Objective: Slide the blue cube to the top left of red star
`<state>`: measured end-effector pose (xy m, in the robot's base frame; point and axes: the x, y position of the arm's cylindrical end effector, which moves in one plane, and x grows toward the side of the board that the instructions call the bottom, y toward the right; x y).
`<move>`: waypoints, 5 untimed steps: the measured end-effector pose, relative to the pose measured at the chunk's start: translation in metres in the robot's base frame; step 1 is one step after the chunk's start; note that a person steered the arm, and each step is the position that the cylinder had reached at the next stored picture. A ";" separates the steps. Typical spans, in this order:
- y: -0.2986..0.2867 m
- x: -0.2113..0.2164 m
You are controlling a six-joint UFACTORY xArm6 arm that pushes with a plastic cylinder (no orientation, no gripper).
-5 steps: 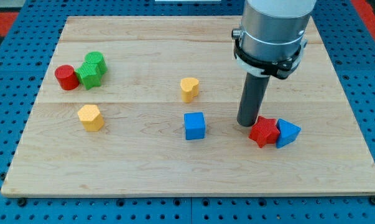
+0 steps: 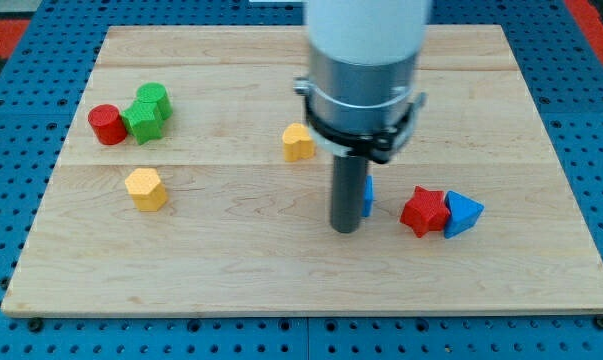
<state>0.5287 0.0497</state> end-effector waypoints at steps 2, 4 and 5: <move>-0.064 -0.030; 0.010 -0.021; -0.113 -0.022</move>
<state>0.5066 -0.0630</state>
